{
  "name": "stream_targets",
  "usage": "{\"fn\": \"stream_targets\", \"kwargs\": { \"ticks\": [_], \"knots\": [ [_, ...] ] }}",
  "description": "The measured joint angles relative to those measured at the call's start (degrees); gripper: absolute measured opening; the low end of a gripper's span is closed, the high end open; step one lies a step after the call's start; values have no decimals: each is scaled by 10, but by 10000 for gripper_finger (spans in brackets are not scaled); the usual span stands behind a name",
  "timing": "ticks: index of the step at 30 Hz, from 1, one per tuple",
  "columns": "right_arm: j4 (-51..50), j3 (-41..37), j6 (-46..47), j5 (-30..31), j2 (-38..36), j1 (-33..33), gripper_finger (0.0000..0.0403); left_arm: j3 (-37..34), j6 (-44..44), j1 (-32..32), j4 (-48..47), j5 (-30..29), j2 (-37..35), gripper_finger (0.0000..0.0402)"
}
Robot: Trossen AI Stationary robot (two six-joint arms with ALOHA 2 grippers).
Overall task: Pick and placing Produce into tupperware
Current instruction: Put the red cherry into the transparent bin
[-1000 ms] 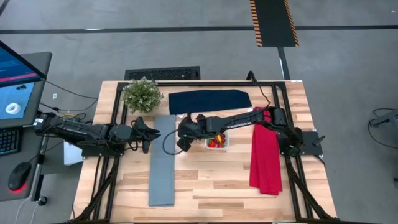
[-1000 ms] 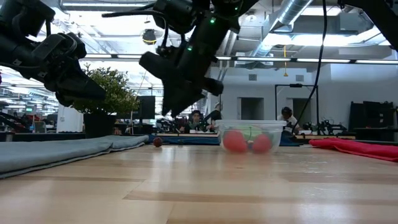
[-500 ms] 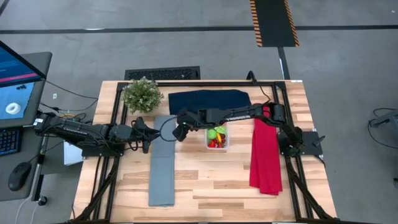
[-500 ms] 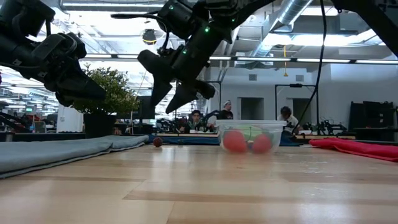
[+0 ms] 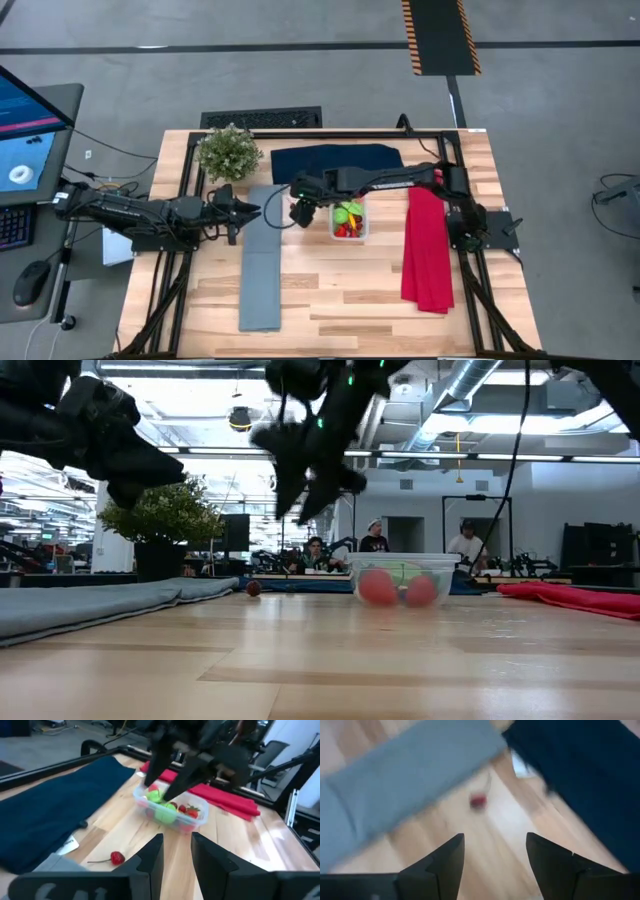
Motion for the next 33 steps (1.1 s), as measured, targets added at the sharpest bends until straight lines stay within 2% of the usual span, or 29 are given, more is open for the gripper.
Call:
{"fn": "stream_targets", "kwargs": {
  "ticks": [7, 10, 15, 19, 23, 25, 28, 31, 33],
  "knots": [
    [-52, -2, 3, 14, -62, 52, 228, 16, 23, 54, 5, 75, 45, 87],
    [-48, -2, -1, 56, -74, 89, 225, 44, 41, 80, 0, 98, 96, 87],
    [-43, -5, -1, 139, -74, 153, 218, 101, 125, 114, 8, 184, 203, 87],
    [-34, -34, 20, 183, -77, 198, 209, 130, 132, 134, 20, 177, 280, 87],
    [-2, -95, 57, 219, -116, 237, 193, 144, 148, 147, 69, 178, 346, 87],
    [52, -137, 53, 219, -134, 260, 183, 154, 154, 151, 91, 181, 376, 87],
    [173, -210, -11, 190, -165, 301, 167, 165, 167, 155, 114, 204, 412, 87],
    [344, -284, -76, 144, -211, 330, 151, 177, 179, 154, 135, 229, 440, 87],
    [433, -331, -118, 150, -242, 342, 142, 190, 179, 154, 140, 231, 456, 87]
  ]
}}
